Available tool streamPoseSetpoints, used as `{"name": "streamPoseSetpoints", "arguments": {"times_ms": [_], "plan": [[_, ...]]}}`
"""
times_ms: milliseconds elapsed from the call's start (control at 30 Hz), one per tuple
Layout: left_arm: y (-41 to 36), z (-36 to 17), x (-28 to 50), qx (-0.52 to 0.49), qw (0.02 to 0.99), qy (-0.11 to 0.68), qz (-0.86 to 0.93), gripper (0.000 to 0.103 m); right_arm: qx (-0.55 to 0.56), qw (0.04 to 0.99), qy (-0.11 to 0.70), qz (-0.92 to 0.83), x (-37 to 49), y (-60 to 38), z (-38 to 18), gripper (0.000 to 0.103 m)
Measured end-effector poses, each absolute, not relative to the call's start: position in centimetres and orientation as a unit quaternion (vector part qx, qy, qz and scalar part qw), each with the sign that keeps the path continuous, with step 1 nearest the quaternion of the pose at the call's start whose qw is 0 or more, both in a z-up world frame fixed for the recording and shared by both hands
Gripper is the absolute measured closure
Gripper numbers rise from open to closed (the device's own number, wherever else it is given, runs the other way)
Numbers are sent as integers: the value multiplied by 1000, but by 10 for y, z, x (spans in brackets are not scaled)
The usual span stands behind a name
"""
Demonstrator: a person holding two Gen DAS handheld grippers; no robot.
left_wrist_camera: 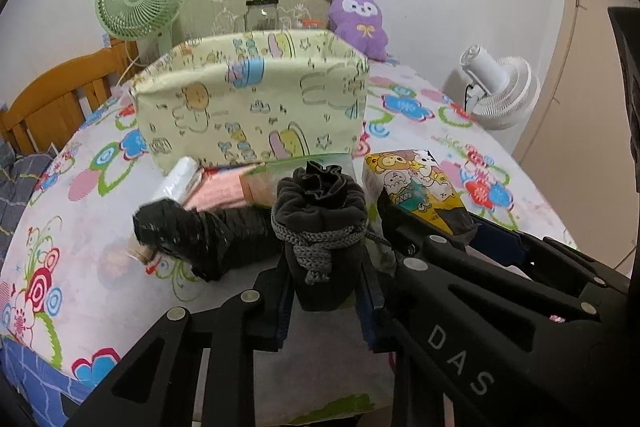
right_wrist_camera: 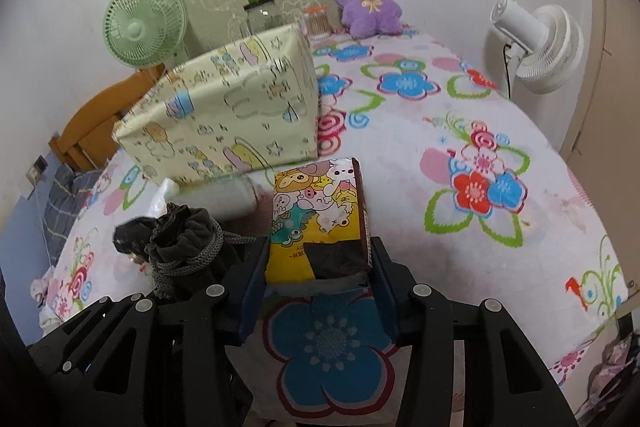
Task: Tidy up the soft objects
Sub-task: 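Grasp the yellow cartoon snack bag with the right gripper while the left gripper grasps the grey drawstring pouch, then lift the snack bag with the right gripper while the left gripper lifts the grey pouch toward the basket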
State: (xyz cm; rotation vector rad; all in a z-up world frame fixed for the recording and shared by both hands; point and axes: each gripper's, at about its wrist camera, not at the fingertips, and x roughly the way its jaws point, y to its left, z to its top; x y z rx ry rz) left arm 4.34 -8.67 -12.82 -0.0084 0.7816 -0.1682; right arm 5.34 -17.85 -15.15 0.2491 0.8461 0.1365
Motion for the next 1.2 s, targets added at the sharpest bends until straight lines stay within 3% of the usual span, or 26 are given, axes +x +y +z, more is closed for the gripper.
{"name": "streamPoseSetpoints", "arguments": {"times_ms": [1200], "plan": [[-54, -27, 32, -20, 952, 293, -86, 76, 108, 941, 314, 61, 42, -154, -38, 51]]}}
